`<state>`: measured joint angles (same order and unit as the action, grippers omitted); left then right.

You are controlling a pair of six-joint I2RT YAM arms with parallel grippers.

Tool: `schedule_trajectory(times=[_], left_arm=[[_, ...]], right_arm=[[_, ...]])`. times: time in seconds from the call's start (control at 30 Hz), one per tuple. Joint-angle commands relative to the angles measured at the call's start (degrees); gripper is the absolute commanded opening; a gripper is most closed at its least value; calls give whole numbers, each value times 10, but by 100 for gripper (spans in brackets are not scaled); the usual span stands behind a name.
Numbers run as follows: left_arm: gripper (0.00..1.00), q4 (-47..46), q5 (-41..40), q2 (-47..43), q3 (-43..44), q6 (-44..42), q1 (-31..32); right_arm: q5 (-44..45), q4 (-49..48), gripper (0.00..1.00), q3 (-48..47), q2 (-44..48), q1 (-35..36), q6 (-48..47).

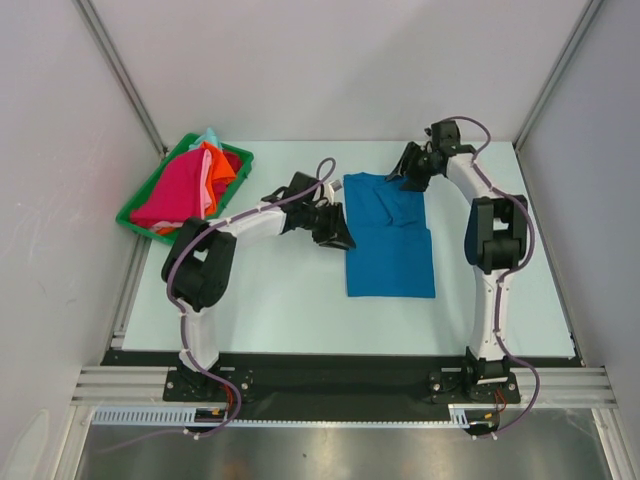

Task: Fold and stack the t-shirts
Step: Fold the tshirt

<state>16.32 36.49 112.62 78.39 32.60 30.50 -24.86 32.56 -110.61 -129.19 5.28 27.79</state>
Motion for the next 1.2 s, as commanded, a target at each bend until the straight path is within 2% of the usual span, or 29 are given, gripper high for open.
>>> schedule_trajectory(times=[0.0, 0.1, 0.23, 0.3, 0.43, 0.67, 0.77, 0.9, 0.97, 1.07, 1.17], left_arm=[[35, -40, 18, -22, -24, 10, -13], [35, -51, 22, -27, -38, 16, -18], [35, -60, 24, -33, -51, 15, -22], [35, -63, 26, -33, -64, 17, -25], [35, -73, 29, -38, -85, 16, -29], [35, -81, 39, -35, -100, 15, -33], [35, -85, 42, -32, -103, 14, -34], [35, -85, 47, -30, -107, 12, -36], [35, -81, 50, -30, -108, 8, -39], [35, -74, 53, -31, -110, 2, -43], [35, -71, 55, -33, -109, -1, -45]], right_arm=[[12, -7, 58, -54, -43, 20, -4], [44, -14, 57, -75, -56, 32, -20], [98, -26, 44, -92, -63, 50, -48], [112, -29, 43, -97, -71, 55, -62], [121, -43, 31, -94, -75, 61, -51], [76, -81, 24, -62, -96, 58, 8], [26, -164, 24, 3, -95, 47, 66], [-91, -367, 25, 86, -127, 11, 190], [-155, -484, 25, 112, -162, 0, 295], [-180, -527, 25, 110, -178, -5, 336], [-178, -501, 25, 101, -165, -11, 322]])
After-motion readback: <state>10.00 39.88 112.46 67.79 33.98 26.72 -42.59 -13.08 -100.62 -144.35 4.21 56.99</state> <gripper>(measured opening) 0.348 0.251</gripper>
